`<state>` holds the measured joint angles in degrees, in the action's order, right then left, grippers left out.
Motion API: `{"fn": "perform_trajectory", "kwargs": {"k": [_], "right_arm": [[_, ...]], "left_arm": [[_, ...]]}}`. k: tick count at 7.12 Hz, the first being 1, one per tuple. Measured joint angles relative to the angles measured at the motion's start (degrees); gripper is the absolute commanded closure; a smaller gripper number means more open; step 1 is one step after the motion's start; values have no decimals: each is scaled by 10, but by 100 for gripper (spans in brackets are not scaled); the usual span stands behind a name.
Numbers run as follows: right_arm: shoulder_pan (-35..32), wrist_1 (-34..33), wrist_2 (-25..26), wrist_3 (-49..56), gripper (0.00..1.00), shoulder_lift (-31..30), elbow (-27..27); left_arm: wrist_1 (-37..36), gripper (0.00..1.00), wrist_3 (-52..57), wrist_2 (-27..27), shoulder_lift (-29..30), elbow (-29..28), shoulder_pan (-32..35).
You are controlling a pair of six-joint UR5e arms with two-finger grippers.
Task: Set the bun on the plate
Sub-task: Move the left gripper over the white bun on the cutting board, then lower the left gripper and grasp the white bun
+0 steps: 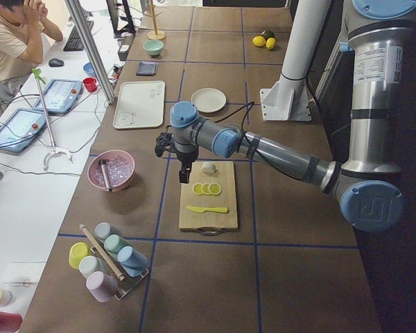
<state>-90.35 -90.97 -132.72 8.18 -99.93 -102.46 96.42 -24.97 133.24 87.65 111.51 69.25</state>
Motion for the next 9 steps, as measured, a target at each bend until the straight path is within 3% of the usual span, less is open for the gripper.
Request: {"fn": "perform_trajectory", "kwargs": {"k": [3,8,9], "right_arm": [[0,0,0,0,0,0,1],[0,0,-4,1,0,-2,1],[0,0,-4,1,0,-3,2]], "left_arm": [[116,0,-187,-108,3,-16,-162],[230,0,-220,-136,21,-104,-236],[231,29,-221,-135,23,-107,-242]]}}
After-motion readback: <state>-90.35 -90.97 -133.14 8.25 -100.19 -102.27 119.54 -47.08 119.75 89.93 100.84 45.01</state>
